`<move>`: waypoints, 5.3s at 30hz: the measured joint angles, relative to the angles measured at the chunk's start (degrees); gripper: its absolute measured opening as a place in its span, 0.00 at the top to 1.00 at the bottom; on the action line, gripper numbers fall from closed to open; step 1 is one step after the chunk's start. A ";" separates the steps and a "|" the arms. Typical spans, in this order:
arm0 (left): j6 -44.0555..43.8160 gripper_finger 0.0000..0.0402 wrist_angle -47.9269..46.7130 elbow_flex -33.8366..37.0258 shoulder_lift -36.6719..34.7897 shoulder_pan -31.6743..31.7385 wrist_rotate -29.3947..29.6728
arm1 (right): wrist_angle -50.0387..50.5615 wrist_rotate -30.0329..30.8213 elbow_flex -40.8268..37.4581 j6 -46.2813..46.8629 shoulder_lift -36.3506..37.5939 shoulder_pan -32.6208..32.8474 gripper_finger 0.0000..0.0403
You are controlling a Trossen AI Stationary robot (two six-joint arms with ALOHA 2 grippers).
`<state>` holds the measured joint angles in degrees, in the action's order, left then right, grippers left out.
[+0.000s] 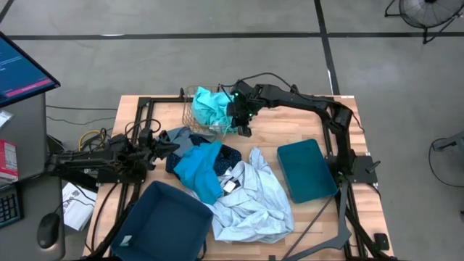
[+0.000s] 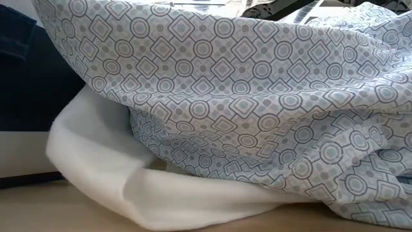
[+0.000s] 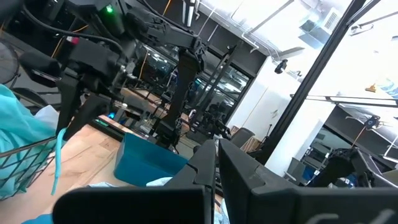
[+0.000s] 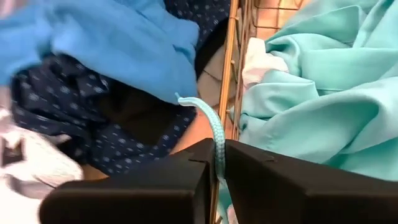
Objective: Pick & Place Cloths
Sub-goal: Put the light blue short pants into the gold wire basket
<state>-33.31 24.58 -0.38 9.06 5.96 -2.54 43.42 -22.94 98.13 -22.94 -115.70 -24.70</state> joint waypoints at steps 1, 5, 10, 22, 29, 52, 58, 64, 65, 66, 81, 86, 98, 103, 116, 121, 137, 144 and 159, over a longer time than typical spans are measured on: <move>-0.02 0.99 0.00 0.00 0.00 0.00 -0.01 | 0.00 -1.13 0.00 0.44 0.00 -0.28 0.93; -0.01 0.99 0.01 0.00 0.00 0.00 -0.01 | -0.08 -3.93 0.00 1.97 0.00 -1.19 0.93; -0.02 0.99 0.01 -0.01 0.00 0.00 -0.03 | 0.20 -4.94 0.02 1.72 0.00 -1.97 0.93; -0.02 0.99 0.01 0.00 0.00 0.00 -0.24 | 1.35 -8.29 0.04 2.10 0.00 -2.92 0.87; 0.00 0.99 0.01 0.00 0.00 0.00 -0.20 | 1.10 -7.92 0.04 2.40 0.00 -3.98 0.87; 0.01 0.99 0.00 0.01 0.00 0.00 -0.01 | -2.65 29.75 0.11 -20.57 3.89 14.44 0.67; 0.01 0.99 0.02 0.01 0.00 0.00 -0.02 | -1.49 29.35 -0.16 -21.58 1.75 16.70 0.48; -0.02 0.99 0.02 0.01 0.04 0.00 -0.20 | -3.77 30.38 -0.01 -22.83 -1.86 17.80 0.44; 0.01 0.99 0.02 -0.01 0.04 0.00 -0.20 | -4.99 30.76 0.26 -22.92 -2.67 17.79 0.45; 0.00 0.99 0.05 0.00 0.14 0.00 -0.20 | -3.92 31.42 0.19 -22.93 -3.15 17.77 0.46; -0.01 0.99 0.15 0.01 1.25 0.00 0.02 | -1.00 44.09 0.04 -25.77 -6.60 17.58 0.52; 0.00 0.99 0.17 0.01 1.23 0.00 0.02 | -0.75 52.59 0.07 -28.18 -8.50 17.56 0.61; -0.01 0.99 0.38 0.01 2.08 0.00 -0.06 | 0.22 57.53 0.72 -25.73 -8.95 19.26 0.99; 0.00 0.99 0.24 0.01 2.31 0.00 -0.20 | 0.53 49.18 3.28 -18.50 -1.88 18.15 1.00; 0.01 0.99 0.52 -0.01 3.82 0.00 0.01 | 7.93 29.12 3.13 5.92 8.56 6.95 0.97; 0.01 0.99 0.76 0.01 3.82 0.00 0.03 | 14.76 30.82 0.29 27.86 16.49 10.09 0.97; 0.01 0.99 1.25 0.02 3.80 0.00 -0.05 | -18.77 50.55 -26.30 80.92 15.37 26.60 0.60; -0.02 0.99 1.41 0.01 3.94 0.00 -0.20 | -26.47 53.40 -26.38 87.47 5.47 23.68 0.39; -0.02 0.99 1.44 0.02 4.20 0.00 0.04 | -30.38 51.52 -26.10 82.58 4.34 20.18 0.96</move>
<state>-33.32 26.02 -0.36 13.26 5.96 -2.50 13.04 28.58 72.03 59.64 -111.36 -4.51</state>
